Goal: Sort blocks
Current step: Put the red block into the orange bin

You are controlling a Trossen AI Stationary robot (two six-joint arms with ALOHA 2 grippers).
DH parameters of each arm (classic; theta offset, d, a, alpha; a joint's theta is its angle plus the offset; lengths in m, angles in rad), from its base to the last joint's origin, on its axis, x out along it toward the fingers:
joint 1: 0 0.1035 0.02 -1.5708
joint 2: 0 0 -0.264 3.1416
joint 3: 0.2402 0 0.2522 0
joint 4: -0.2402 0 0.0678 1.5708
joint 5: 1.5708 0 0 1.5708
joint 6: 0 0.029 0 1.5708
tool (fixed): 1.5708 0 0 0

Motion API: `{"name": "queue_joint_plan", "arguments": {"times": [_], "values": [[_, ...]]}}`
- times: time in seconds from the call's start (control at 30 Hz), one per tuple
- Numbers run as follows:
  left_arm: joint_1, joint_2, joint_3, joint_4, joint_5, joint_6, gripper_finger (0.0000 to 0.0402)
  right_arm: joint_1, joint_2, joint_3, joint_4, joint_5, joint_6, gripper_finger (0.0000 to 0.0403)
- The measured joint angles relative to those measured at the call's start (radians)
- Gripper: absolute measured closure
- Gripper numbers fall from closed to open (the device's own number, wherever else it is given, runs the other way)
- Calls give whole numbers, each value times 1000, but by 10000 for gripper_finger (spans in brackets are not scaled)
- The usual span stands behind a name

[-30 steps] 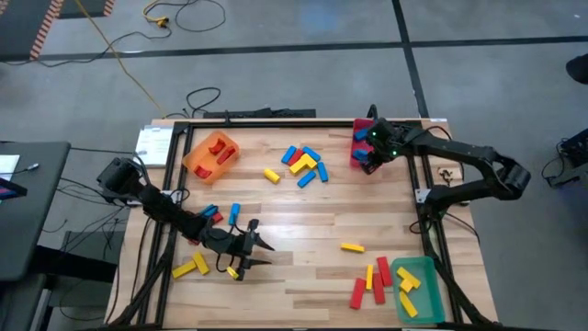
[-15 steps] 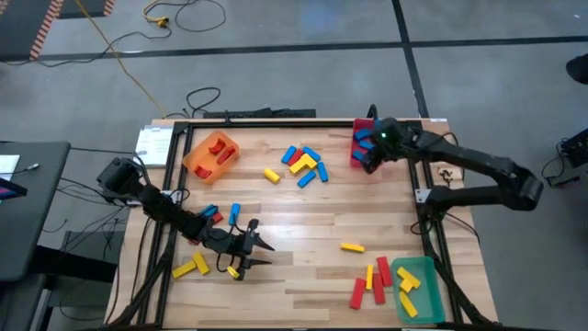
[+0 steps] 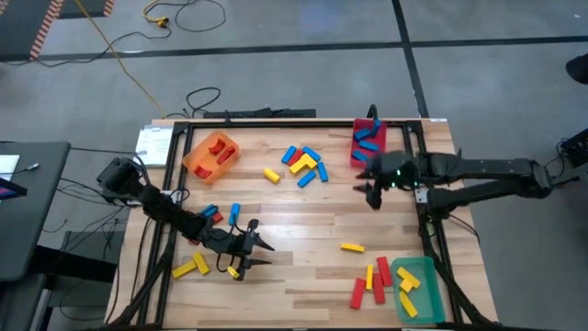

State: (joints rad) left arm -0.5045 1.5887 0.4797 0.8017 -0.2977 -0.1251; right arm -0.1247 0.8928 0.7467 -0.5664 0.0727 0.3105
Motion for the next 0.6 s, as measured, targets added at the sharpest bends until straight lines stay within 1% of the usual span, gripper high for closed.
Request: {"name": "queue_joint_plan", "arguments": {"times": [0.13, 0.3, 0.43, 0.6], "values": [[2, 0, 0, 0, -1, 16, 221, 166, 11, 0, 19, 0, 28, 196], [9, 0, 0, 0, -5, 23, 221, 337, 48, 0, 67, 1, 52, 196], [19, 0, 0, 0, -6, 18, 221, 442, 93, 0, 104, 2, 57, 196], [28, 0, 0, 1, -6, 18, 221, 521, 164, 0, 132, 4, 105, 196]]}}
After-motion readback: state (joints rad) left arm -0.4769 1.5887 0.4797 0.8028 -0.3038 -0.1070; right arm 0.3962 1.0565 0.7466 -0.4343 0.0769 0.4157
